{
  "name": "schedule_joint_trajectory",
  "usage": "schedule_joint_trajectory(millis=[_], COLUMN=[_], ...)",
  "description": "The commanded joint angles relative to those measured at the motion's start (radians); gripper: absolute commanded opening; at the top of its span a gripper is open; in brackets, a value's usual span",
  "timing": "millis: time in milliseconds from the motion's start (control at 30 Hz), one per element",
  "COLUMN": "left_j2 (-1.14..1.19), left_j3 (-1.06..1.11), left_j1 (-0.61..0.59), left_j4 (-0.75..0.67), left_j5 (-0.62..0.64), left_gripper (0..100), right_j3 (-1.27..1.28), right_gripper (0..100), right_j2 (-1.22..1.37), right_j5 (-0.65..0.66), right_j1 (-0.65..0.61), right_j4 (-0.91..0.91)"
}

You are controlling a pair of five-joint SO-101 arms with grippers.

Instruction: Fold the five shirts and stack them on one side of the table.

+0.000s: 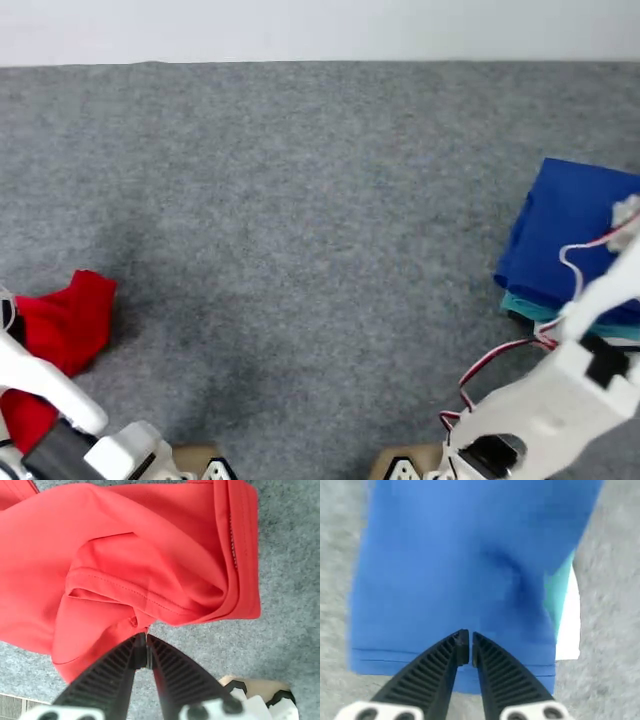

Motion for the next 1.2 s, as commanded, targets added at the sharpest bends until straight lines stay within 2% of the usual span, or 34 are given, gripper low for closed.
schedule_joint_trajectory(millis=[0, 100, 467, 733, 867, 967, 1167], left_j2=[-0.037, -0.035, -0.035, -0.044, -0.044, -0.044, -0.046], left_j3=[-0.002, -0.002, -0.002, -0.004, -0.004, -0.004, -0.008], left_j1=[0.003, 0.003, 0.005, 0.101, 0.115, 0.112, 0.114], left_j4=[0.021, 0.009, -0.008, 0.012, 0.015, 0.015, 0.015], left_j5=[0.002, 0.002, 0.002, 0.009, 0.009, 0.009, 0.009], left_gripper=[1, 1, 1, 1, 1, 1, 1], right_j3=[-0.017, -0.026, -0.313, -0.322, -0.341, -0.434, -0.706], right_gripper=[1.3, 1.4, 1.4, 1.4, 1.4, 1.4, 1.4], right_j2=[0.082, 0.157, 0.070, 0.294, 0.397, 0.378, 0.318], right_j5=[0.101, 0.163, 0.161, 0.167, 0.164, 0.160, 0.055], right_j1=[0.074, 0.082, 0.001, 0.044, 0.058, 0.045, -0.022], right_j4=[-0.007, -0.007, -0.025, -0.406, -0.501, -0.420, -0.176])
